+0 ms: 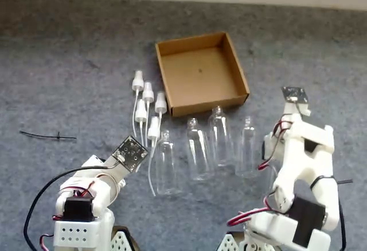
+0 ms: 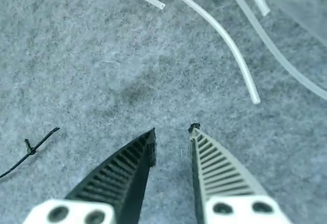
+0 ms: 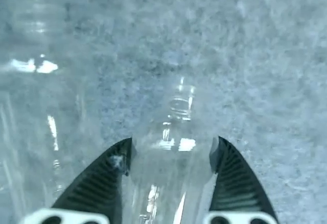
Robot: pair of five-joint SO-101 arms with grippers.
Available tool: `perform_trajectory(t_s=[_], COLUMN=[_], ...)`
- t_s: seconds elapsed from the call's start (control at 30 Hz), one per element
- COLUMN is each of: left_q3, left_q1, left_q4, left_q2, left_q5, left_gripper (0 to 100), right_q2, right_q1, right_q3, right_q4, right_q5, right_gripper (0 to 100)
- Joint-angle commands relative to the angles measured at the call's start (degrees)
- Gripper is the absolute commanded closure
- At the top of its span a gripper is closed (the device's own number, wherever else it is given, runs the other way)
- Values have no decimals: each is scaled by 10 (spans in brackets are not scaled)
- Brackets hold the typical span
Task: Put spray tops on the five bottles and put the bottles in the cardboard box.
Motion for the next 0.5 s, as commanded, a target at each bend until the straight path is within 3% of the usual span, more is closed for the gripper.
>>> perform_trajectory(t_s=[0.0, 0.27, 0.47], left_q3=[13, 13, 13], left_q1=[-6, -6, -6], left_q4=[11, 11, 11], left_q2=[9, 9, 9], left_q5=[-5, -5, -5], left_gripper=[888, 888, 888], right_q2=[36, 245, 295], right_q1=[41, 60, 55], right_q3=[-133, -398, -465], right_q4=[35, 100, 104], right_q5=[35, 92, 105], right_gripper=[919, 918, 881])
